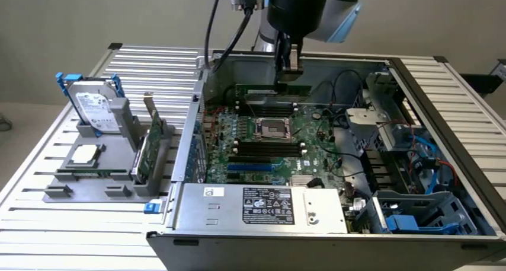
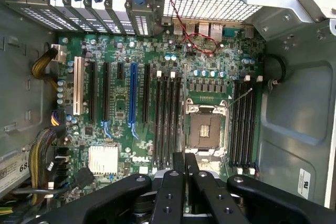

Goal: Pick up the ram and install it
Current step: 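Pick up the ram and move it above insertion slot, then insert the ram into the slot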

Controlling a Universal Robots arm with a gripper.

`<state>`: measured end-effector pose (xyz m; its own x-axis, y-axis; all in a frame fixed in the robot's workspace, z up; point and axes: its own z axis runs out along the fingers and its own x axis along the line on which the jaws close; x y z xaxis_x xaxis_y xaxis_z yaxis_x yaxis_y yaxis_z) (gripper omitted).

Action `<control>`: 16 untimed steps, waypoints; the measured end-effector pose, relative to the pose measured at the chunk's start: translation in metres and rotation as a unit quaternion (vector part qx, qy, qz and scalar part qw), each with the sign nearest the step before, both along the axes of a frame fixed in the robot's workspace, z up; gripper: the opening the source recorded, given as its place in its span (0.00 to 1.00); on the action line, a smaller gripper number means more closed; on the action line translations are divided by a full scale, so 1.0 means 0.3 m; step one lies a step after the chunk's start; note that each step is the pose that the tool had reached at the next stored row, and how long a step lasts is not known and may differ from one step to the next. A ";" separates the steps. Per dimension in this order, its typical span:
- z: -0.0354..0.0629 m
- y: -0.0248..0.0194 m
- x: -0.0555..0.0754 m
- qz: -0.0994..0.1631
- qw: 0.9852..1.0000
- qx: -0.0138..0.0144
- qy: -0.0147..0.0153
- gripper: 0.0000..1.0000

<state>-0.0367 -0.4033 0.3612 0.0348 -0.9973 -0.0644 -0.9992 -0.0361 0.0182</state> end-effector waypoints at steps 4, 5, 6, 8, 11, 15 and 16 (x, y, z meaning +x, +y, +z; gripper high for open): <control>-0.001 0.013 0.006 -0.006 1.000 0.000 0.000 0.13; -0.001 0.016 0.007 -0.006 1.000 -0.001 0.000 0.13; -0.001 0.016 0.007 -0.006 1.000 -0.001 0.000 0.13; -0.001 0.016 0.007 -0.006 1.000 -0.001 0.000 0.13; -0.001 0.016 0.007 -0.006 1.000 -0.001 0.000 0.13; -0.001 0.016 0.007 -0.006 1.000 -0.001 0.000 0.13; -0.001 0.016 0.007 -0.006 1.000 -0.001 0.000 0.13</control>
